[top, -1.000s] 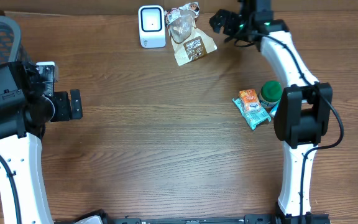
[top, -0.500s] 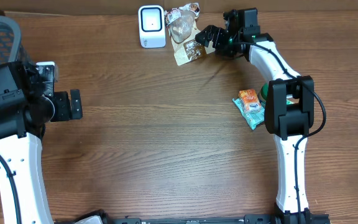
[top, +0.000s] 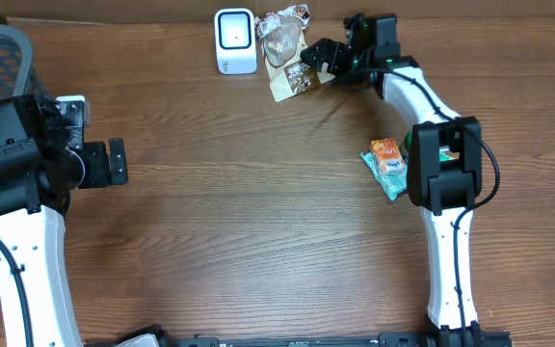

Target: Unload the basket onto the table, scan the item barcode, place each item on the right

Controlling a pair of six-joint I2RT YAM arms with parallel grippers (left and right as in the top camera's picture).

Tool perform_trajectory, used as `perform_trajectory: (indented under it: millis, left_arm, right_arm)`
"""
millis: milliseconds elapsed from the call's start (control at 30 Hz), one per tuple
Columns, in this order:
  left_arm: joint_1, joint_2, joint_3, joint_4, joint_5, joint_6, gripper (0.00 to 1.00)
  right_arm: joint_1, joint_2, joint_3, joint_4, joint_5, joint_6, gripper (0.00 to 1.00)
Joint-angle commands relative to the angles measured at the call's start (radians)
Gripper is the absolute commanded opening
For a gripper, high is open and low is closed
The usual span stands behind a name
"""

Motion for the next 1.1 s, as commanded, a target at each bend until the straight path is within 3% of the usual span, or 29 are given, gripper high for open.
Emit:
perform_trajectory:
  millis: [0, 100, 167, 333, 500, 800, 1033, 1067]
  left_arm:
    - [-0.002, 0.0, 0.011, 0.003, -0.003, -0.015, 1.0]
    - [-0.002, 0.0, 0.011, 0.003, -0.003, -0.015, 0.99]
    - [-0.002, 0.0, 0.011, 0.003, -0.003, -0.015, 1.0]
    - [-0.002, 0.0, 0.011, 0.003, -0.003, -0.015, 1.0]
    - [-0.002, 0.0, 0.011, 0.003, -0.003, -0.015, 0.99]
    - [-0.002, 0.0, 0.011, 0.003, -0.003, -0.015, 1.0]
    - [-0.002, 0.0, 0.011, 0.003, -0.003, -0.015, 0.99]
    - [-0.002, 0.0, 0.011, 0.003, -0.003, -0.015, 1.0]
  right_arm:
    - [0.048, 0.083, -0.004, 0.027, 0.024, 0.043, 0.84]
    - [0.065, 0.1, -0.004, 0.066, 0.035, 0.053, 0.7]
    - [0.071, 0.103, -0.004, 0.07, 0.05, 0.052, 0.52]
    - [0.072, 0.102, -0.003, 0.069, 0.023, 0.053, 0.18]
    - [0.046, 0.093, -0.002, 0.031, -0.117, 0.053, 0.04]
    - [0.021, -0.022, -0.002, -0.338, -0.133, -0.034, 0.04]
    - [0.084, -0.075, -0.002, -0.798, -0.121, -0.19, 0.04]
    - [0.096, -0.074, -0.002, -0.858, -0.095, -0.215, 0.08]
